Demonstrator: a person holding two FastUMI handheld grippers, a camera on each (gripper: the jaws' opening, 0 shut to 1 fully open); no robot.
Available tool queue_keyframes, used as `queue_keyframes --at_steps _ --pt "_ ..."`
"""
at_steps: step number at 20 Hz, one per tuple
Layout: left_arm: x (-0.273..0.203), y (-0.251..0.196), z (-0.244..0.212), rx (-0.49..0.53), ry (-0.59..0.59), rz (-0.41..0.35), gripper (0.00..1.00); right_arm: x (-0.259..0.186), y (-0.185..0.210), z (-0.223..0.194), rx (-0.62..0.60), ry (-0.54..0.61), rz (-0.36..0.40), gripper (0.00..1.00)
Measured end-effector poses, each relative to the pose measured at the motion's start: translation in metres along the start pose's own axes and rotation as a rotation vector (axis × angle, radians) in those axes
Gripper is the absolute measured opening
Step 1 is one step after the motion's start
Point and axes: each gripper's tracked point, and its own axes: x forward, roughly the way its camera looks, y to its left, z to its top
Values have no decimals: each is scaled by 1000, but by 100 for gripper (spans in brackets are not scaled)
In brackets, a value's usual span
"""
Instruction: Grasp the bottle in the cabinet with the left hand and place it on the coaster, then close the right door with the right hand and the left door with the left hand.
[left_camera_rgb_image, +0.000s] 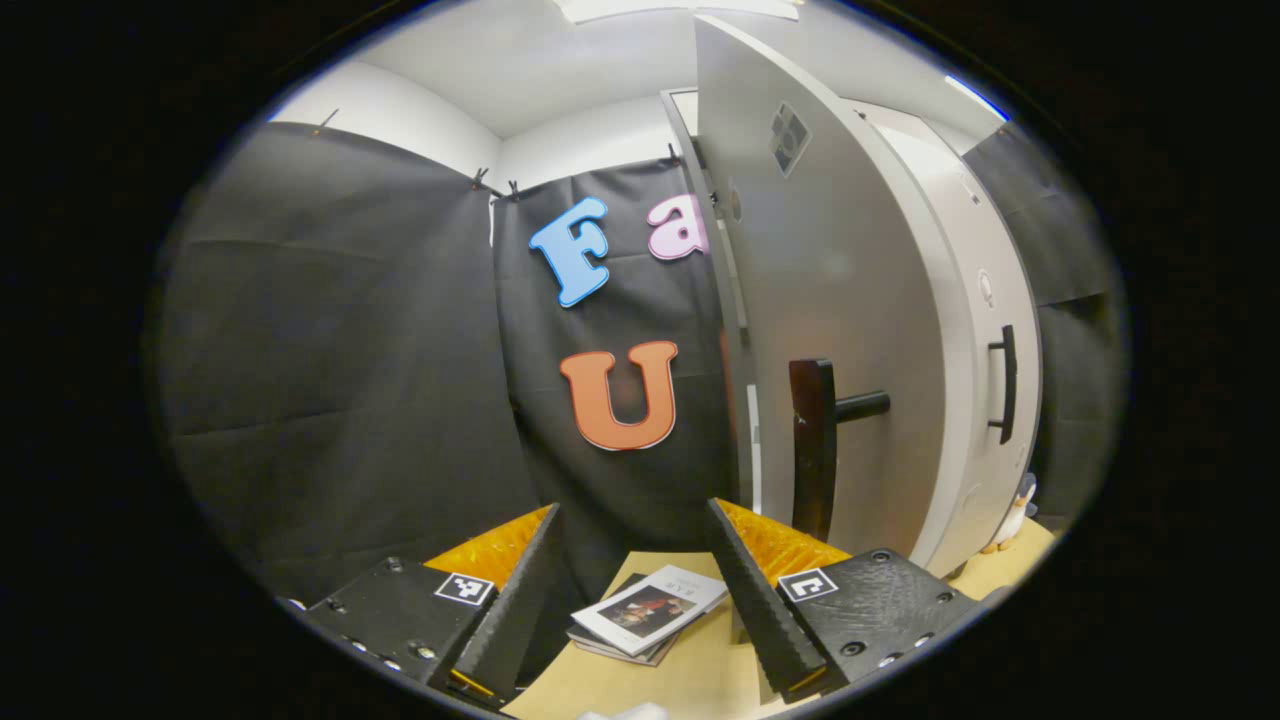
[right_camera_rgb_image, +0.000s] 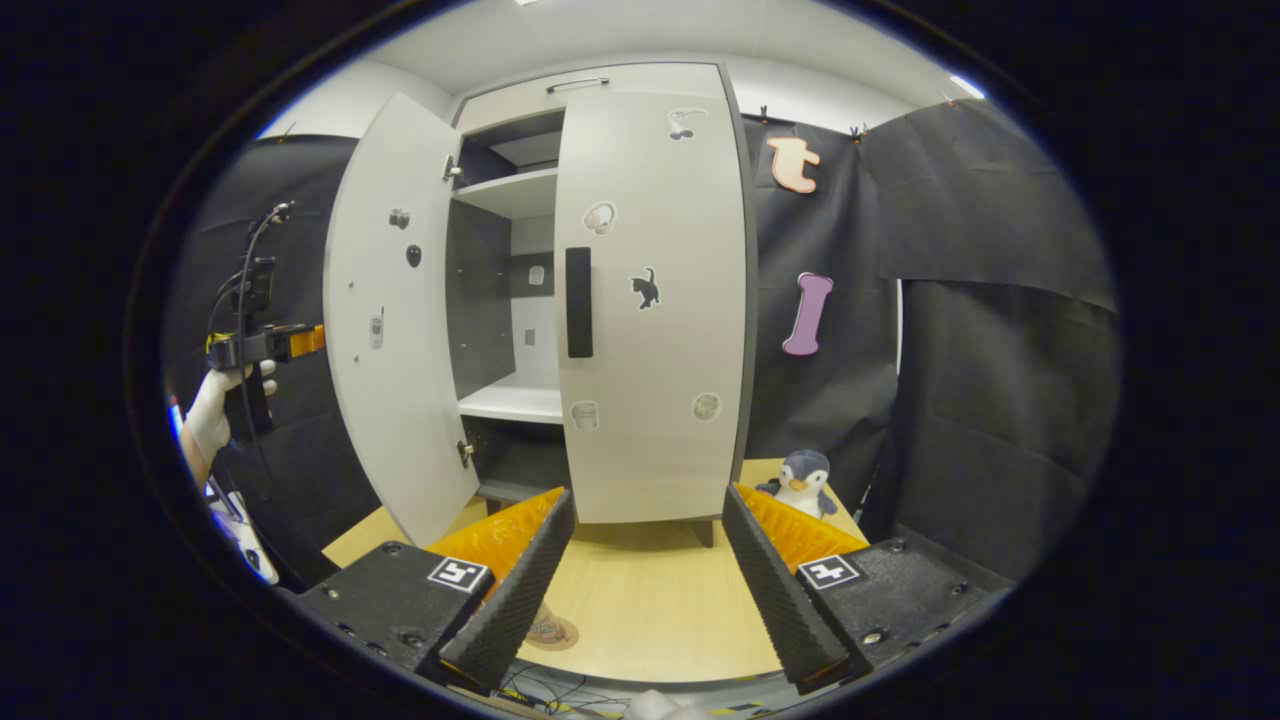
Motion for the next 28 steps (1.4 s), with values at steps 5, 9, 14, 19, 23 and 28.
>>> queue_keyframes --at_steps 5,9,14,19,23,28 --pt "-5 -39 4 -9 -1 -32 92 2 -23 2 -1 8 6 96" --pt "3 -66 5 -26 12 -62 86 0 -35 3 -9 19 11 98" --pt "6 -82 4 -67 30 -82 88 -3 -40 7 -5 11 13 98" --pt "7 -114 8 -76 26 -148 85 -2 -29 14 -25 -2 26 98" --pt "2 -131 5 -41 34 -173 97 -2 -22 22 -20 -26 22 96" --pt "-24 -134 11 -34 21 -191 97 -5 -25 31 -18 -51 -15 96"
